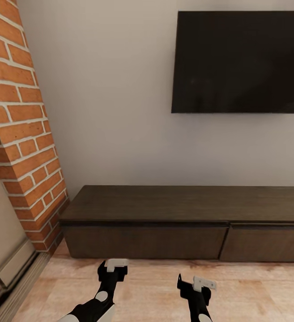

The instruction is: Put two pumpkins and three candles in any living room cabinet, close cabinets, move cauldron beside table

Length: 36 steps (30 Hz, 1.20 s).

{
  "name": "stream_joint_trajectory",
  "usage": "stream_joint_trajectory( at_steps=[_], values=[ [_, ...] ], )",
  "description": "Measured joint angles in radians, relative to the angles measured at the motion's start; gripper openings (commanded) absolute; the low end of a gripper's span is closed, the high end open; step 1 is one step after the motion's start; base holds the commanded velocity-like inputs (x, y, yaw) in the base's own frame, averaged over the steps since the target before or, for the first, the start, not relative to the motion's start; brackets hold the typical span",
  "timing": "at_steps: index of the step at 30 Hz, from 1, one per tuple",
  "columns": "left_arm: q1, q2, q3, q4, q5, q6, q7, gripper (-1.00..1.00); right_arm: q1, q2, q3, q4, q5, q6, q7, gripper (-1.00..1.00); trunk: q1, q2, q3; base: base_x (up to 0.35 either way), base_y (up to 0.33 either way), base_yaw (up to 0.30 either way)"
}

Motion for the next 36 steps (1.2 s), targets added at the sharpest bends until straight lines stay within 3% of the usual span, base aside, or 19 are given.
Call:
stream_joint_trajectory(
  at_steps=[20, 36],
  values=[
    [0.000, 0.000, -0.001, 0.002, 0.000, 0.000, 0.000, 1.00, 0.000, 0.002, -0.001, 0.021, 0.000, 0.000, 0.000, 1.00, -0.009, 0.005, 0.077, 0.000, 0.000, 0.000],
    [0.000, 0.000, -0.001, 0.002, 0.000, 0.000, 0.000, 1.00, 0.000, 0.001, -0.001, 0.023, 0.000, 0.000, 0.000, 1.00, -0.070, 0.117, 0.128, 0.000, 0.000, 0.000]
  ],
)
